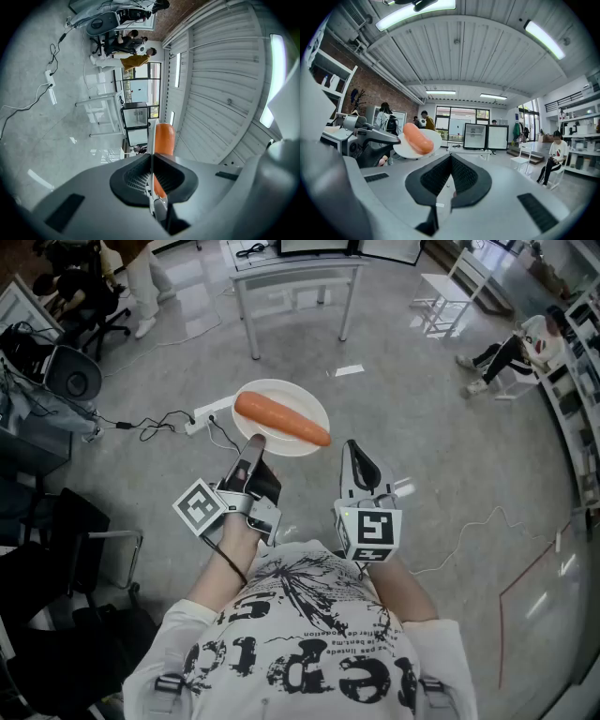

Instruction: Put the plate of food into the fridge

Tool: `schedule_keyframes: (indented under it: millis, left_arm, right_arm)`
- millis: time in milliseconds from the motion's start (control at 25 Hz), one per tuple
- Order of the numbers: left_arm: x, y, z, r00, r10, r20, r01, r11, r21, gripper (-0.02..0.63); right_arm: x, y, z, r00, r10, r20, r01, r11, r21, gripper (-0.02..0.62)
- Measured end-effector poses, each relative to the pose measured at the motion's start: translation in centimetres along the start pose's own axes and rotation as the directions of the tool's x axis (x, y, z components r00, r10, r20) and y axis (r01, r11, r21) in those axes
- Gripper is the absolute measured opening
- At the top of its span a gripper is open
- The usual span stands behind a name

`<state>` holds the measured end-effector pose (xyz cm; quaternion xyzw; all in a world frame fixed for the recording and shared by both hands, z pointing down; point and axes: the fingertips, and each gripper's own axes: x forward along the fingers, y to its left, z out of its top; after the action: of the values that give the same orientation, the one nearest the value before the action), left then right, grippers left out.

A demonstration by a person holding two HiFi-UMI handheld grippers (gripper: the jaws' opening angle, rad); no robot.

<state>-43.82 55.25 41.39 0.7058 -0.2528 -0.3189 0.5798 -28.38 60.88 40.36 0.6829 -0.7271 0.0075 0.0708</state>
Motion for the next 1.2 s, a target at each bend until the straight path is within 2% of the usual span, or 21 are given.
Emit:
schedule_keyframes:
  millis: [400, 600, 720, 960, 1080, 1200]
  left_arm:
    - [-0.2, -0.3, 0.0, 1.000, -0.015, -0.006, 0.015, 1.000, 0.013, 0.025]
    - [-0.1, -0.2, 0.0, 1.000, -0.016, -0.010, 0.016, 1.000, 0.013, 0.025]
    - [0.0, 0.0, -0.1, 1.000, -0.020, -0.017, 0.020, 1.000, 0.010, 0.025]
    - [-0.3, 0.7, -0.2, 1.000, -0.009, -0.028, 0.009, 1.000, 0.002, 0.025]
    - [0.6, 1.1, -0.2, 1.000, -0.007, -0.030, 0.007, 1.000, 0.002, 0.025]
    - [3.3, 1.4, -1.3, 1.000, 0.000, -0.030, 0.000, 1.000, -0.010, 0.025]
  right_arm:
    - [-0.5, 0.0, -0.2, 1.000, -0.011, 0.008, 0.011, 1.000, 0.003, 0.002]
    - [-0.6, 0.1, 0.1, 0.999, 0.000, 0.039, -0.001, 0.999, 0.042, 0.002]
    - [-0.3, -0.1, -0.8, 1.000, -0.008, 0.015, 0.006, 0.996, 0.087, 0.002]
    - [-0.2, 0.0, -1.7, 1.000, -0.015, -0.007, 0.016, 0.996, 0.082, 0.002]
    - [0.3, -0.5, -1.9, 1.000, -0.009, -0.010, 0.010, 0.997, 0.081, 0.002]
    - [1.5, -2.9, -1.9, 1.000, 0.000, -0.017, 0.001, 0.997, 0.082, 0.002]
